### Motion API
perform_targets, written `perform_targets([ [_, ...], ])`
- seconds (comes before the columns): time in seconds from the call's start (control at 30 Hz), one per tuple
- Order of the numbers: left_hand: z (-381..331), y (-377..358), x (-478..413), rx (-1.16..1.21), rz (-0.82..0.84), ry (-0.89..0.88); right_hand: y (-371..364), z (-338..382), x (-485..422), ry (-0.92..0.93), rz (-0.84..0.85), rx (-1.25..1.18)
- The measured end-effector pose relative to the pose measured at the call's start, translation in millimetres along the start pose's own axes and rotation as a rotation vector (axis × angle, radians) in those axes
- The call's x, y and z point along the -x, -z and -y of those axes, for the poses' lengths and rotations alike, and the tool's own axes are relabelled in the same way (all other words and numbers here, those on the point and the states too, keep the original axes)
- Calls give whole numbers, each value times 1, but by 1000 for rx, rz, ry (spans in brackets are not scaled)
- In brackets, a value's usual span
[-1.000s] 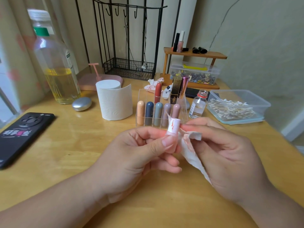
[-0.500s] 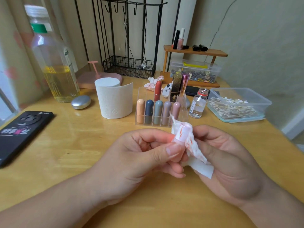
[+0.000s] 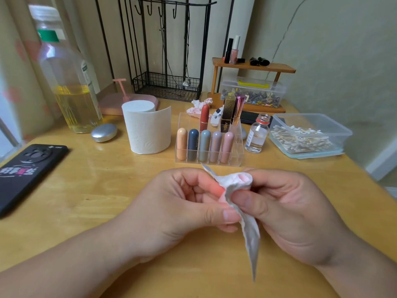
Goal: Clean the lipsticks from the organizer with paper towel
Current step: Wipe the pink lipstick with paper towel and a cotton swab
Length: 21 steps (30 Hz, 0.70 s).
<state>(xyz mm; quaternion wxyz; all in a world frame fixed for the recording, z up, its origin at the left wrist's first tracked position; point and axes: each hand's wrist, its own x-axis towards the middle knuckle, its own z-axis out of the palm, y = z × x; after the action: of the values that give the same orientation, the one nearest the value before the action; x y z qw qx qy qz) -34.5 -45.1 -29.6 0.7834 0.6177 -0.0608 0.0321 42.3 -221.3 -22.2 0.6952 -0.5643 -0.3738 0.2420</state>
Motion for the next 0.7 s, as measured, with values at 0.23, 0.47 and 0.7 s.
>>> perform_targets([
  [0.23, -1, -1, 2, -222, 23, -44, -7, 6, 2, 123, -57, 162],
  [0.47, -9, 5, 3, -192, 337, 70, -5, 6, 4, 76, 3, 102],
  [0.7, 0, -5, 7, -253, 56, -42, -12, 7, 4, 147, -57, 169],
])
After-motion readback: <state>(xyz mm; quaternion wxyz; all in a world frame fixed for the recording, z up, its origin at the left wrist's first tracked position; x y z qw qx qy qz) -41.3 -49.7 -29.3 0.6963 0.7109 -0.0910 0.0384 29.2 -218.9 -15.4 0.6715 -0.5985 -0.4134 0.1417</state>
